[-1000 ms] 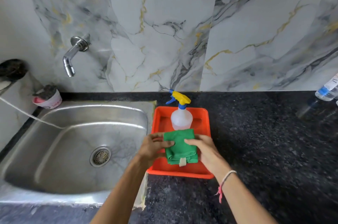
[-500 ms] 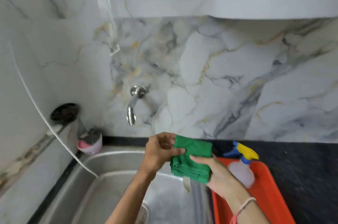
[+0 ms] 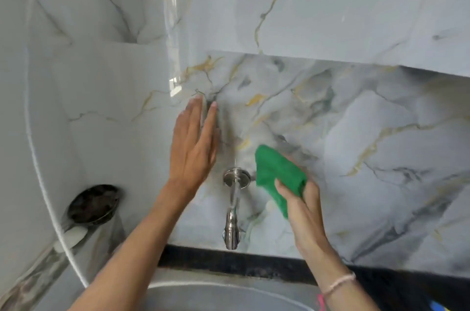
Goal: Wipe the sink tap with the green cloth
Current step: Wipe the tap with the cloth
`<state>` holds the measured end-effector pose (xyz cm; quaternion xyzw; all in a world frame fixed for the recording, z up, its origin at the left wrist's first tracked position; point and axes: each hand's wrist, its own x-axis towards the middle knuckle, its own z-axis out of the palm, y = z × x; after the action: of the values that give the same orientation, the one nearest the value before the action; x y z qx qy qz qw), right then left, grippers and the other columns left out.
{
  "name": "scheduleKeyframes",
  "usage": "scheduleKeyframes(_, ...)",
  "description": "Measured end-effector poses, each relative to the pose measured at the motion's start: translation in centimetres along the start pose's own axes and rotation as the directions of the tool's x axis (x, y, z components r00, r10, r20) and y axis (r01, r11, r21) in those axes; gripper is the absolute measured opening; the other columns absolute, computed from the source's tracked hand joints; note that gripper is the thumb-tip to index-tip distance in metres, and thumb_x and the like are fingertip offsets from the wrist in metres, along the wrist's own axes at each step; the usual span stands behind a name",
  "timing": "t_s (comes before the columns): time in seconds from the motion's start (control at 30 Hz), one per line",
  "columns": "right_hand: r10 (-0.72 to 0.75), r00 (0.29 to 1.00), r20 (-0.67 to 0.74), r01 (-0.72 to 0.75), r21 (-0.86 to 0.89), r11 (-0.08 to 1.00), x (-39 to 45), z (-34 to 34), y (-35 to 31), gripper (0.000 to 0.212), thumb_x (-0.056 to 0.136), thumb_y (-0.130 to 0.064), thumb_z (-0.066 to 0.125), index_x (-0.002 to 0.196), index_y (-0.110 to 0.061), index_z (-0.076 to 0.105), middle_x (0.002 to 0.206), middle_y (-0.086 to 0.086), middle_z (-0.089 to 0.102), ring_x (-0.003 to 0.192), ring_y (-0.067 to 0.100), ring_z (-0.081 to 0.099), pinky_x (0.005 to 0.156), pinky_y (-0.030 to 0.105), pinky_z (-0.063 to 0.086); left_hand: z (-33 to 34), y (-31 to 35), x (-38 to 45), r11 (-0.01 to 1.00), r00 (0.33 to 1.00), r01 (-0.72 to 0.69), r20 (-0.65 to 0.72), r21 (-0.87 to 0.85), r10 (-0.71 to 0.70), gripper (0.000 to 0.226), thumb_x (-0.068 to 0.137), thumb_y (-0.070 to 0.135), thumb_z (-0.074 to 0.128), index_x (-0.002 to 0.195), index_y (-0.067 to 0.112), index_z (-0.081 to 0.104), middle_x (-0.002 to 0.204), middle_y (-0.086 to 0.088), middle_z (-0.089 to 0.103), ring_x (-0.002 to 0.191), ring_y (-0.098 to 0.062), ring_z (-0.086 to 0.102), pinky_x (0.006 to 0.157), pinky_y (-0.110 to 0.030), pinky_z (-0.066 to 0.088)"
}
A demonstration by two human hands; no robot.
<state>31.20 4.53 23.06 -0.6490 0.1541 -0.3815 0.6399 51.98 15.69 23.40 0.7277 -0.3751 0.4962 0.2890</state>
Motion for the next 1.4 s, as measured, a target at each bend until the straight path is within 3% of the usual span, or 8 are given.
scheduleKeyframes(0.1, -0.382, 0.806, 0.452, 0.566, -0.401, 0.721, 4.4, 2.9, 0.3, 0.070, 0.072, 0.009, 0.051, 0.137, -0.015, 0.061, 0.145, 0.003, 0.060, 0.141, 0.012, 0.048, 0.120, 0.026, 0.034, 4.2, -3.4, -0.4, 0.987, 0.990, -0.128, 0.069, 0.098, 0.122, 0.055, 0.111, 0.024, 0.040, 0.162, 0.009, 0.023, 0.167, -0.024, 0.025, 0.158, -0.034, 0.018, 0.127, -0.052, 0.029)
scheduleKeyframes(0.2, -0.204, 0.482, 0.852, 0.876, -0.469, 0.113, 8.0, 4.3, 3.0, 0.068, 0.077, 0.008, 0.054, 0.138, -0.021, 0.060, 0.148, -0.002, 0.059, 0.143, 0.017, 0.046, 0.124, 0.038, 0.027, 6.5, -5.2, -0.8, 0.949, 0.978, -0.205, 0.001, 0.241, 0.210, 0.061, 0.108, 0.034, 0.032, 0.164, 0.011, 0.019, 0.168, -0.019, 0.020, 0.159, -0.030, 0.014, 0.127, -0.047, 0.024)
scheduleKeyframes(0.33, -0.021, 0.292, 0.956, 0.944, -0.291, -0.157, 9.3, 4.1, 5.0, 0.047, 0.085, -0.004, 0.058, 0.129, -0.019, 0.066, 0.140, -0.002, 0.065, 0.140, 0.022, 0.051, 0.122, 0.038, 0.022, 7.5, -5.6, -0.8, 0.944, 0.959, -0.221, -0.123, 0.246, 0.256, 0.062, 0.105, 0.035, 0.033, 0.162, 0.010, 0.028, 0.166, -0.019, 0.025, 0.157, -0.032, 0.023, 0.125, -0.048, 0.029)
scheduleKeyframes(0.73, -0.008, 0.560, 0.828, 0.828, -0.560, -0.014, 5.6, 1.8, 4.8, 0.083, 0.069, 0.005, 0.037, 0.151, -0.012, 0.040, 0.157, 0.004, 0.045, 0.148, 0.023, 0.037, 0.125, 0.042, 0.029, 7.3, -5.8, -0.4, 0.938, 0.950, -0.230, -0.151, 0.259, 0.275, 0.061, 0.105, 0.036, 0.028, 0.162, 0.012, 0.030, 0.166, -0.018, 0.025, 0.157, -0.030, 0.021, 0.129, -0.044, 0.022)
scheduleKeyframes(0.93, 0.259, 0.913, 0.316, 0.068, -0.742, 0.667, 1.0, -1.4, 8.3, 0.089, 0.081, 0.021, 0.047, 0.151, -0.031, 0.031, 0.147, 0.000, 0.046, 0.115, 0.011, 0.056, 0.087, 0.023, 0.059, 7.6, -5.6, -0.4, 0.934, 0.944, -0.223, -0.177, 0.278, 0.277, 0.061, 0.105, 0.035, 0.030, 0.161, 0.011, 0.033, 0.165, -0.019, 0.028, 0.157, -0.030, 0.022, 0.130, -0.043, 0.018)
scheduleKeyframes(1.07, 0.787, 0.605, 0.122, -0.793, 0.184, 0.581, -1.3, -3.1, 13.2, 0.056, 0.076, 0.022, 0.043, 0.129, 0.004, 0.052, 0.116, 0.031, 0.066, 0.102, 0.043, 0.067, 0.090, 0.056, 0.057, 7.7, -5.7, -0.5, 0.928, 0.942, -0.218, -0.184, 0.302, 0.281, 0.061, 0.104, 0.034, 0.032, 0.160, 0.011, 0.033, 0.165, -0.019, 0.028, 0.158, -0.031, 0.021, 0.131, -0.042, 0.015)
scheduleKeyframes(1.17, 0.807, 0.511, 0.296, -0.784, 0.545, 0.297, -2.0, -1.3, 13.7, 0.031, 0.086, 0.012, 0.040, 0.114, 0.007, 0.054, 0.096, 0.037, 0.068, 0.099, 0.046, 0.063, 0.106, 0.056, 0.046, 7.8, -5.7, -0.5, 0.924, 0.938, -0.224, -0.190, 0.309, 0.290, 0.062, 0.103, 0.033, 0.034, 0.160, 0.010, 0.033, 0.165, -0.020, 0.029, 0.157, -0.032, 0.023, 0.131, -0.043, 0.016)
scheduleKeyframes(1.4, 0.760, 0.569, 0.315, -0.773, 0.519, 0.364, 1.9, 4.3, 12.5, 0.037, 0.090, -0.017, 0.046, 0.114, 0.003, 0.066, 0.099, 0.024, 0.073, 0.095, 0.036, 0.065, 0.090, 0.047, 0.057, 7.9, -5.8, -0.6, 0.912, 0.933, -0.225, -0.196, 0.342, 0.303, 0.062, 0.103, 0.033, 0.033, 0.160, 0.009, 0.032, 0.165, -0.021, 0.028, 0.158, -0.032, 0.020, 0.132, -0.043, 0.014)
